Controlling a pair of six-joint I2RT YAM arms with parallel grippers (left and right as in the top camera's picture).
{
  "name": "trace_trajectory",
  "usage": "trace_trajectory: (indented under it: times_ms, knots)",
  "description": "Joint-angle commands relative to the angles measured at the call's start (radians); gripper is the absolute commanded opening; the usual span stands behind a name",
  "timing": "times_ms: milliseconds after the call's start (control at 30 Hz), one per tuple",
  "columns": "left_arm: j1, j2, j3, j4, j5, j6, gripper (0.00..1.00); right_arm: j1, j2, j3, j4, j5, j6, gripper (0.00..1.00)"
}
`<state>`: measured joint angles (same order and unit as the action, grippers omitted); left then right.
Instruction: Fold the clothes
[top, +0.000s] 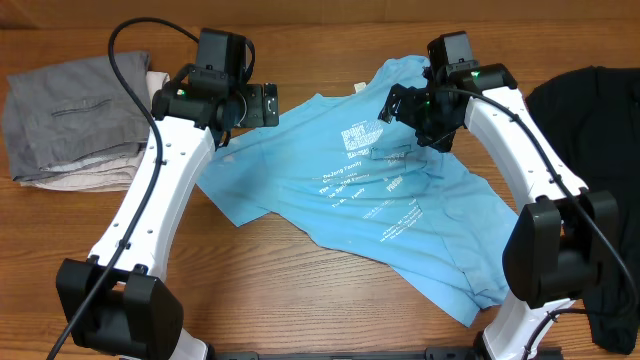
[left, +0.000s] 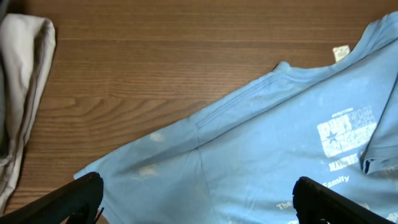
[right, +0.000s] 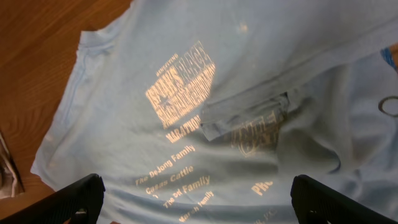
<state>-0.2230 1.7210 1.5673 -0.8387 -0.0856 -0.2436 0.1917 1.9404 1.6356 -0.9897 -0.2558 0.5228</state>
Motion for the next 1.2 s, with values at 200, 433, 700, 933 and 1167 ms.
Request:
trace_trajectory:
  times_ms: [200, 433, 700, 933, 1167]
  knots:
    - [0.000, 0.002, -0.002, 0.002, 0.009, -0.007, 1.00, -0.035, -0.008, 0.040, -0.105, -0.016, -0.127, 0.91]
    - [0.000, 0.002, -0.002, 0.002, 0.009, -0.007, 1.00, -0.165, -0.008, 0.190, -0.206, -0.015, -0.138, 0.63]
    - [0.000, 0.002, -0.002, 0.002, 0.009, -0.007, 1.00, -0.199, 0.042, 0.178, -0.090, 0.026, -0.138, 0.45]
    - [0.000, 0.002, -0.002, 0.002, 0.009, -0.007, 1.00, -0.199, 0.199, 0.177, 0.013, 0.031, -0.184, 0.30]
    - [0.000, 0.002, -0.002, 0.002, 0.009, -0.007, 1.00, -0.199, 0.256, 0.175, 0.007, 0.109, -0.183, 0.06]
